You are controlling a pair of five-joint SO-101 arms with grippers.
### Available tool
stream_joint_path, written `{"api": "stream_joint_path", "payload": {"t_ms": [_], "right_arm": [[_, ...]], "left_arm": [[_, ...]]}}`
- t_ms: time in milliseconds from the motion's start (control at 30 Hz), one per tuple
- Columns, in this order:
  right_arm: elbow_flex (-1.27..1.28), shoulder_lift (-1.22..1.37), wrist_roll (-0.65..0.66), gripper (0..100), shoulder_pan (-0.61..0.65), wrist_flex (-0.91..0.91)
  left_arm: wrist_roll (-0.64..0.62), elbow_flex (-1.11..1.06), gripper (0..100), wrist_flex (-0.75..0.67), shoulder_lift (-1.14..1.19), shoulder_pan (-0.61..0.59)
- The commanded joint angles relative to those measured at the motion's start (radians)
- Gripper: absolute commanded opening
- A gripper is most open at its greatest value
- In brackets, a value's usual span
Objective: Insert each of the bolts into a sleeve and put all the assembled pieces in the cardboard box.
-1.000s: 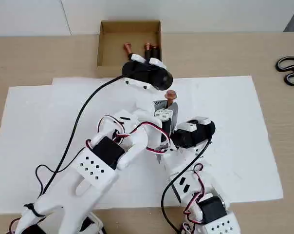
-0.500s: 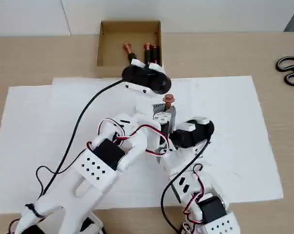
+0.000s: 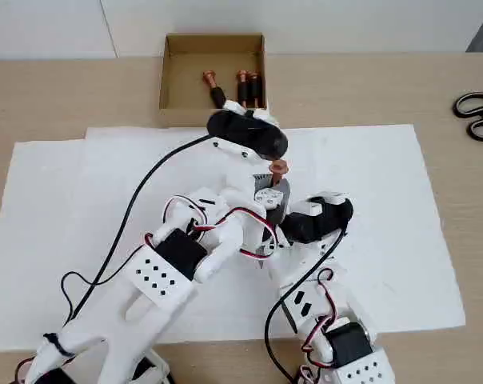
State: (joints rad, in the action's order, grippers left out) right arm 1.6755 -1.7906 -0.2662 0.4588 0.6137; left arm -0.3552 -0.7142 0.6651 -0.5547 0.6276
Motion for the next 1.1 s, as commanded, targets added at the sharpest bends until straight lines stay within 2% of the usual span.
{"api": "stream_joint_path", "payload": {"t_ms": [0, 767, 1067], "right_arm": [[0.008, -0.018, -0.009, 0.4, 0.005, 0.002], [0.008, -0.018, -0.009, 0.4, 0.004, 0.002], [0.008, -0.018, -0.009, 0.4, 0.004, 0.002]], "left_arm": [[0.021, 0.012, 0, 0.046, -0.011, 0.028], [0.017, 0.015, 1, 0.178, -0.012, 0.031], [-0.064, 0.071, 20, 0.290, -0.012, 0.031]]}}
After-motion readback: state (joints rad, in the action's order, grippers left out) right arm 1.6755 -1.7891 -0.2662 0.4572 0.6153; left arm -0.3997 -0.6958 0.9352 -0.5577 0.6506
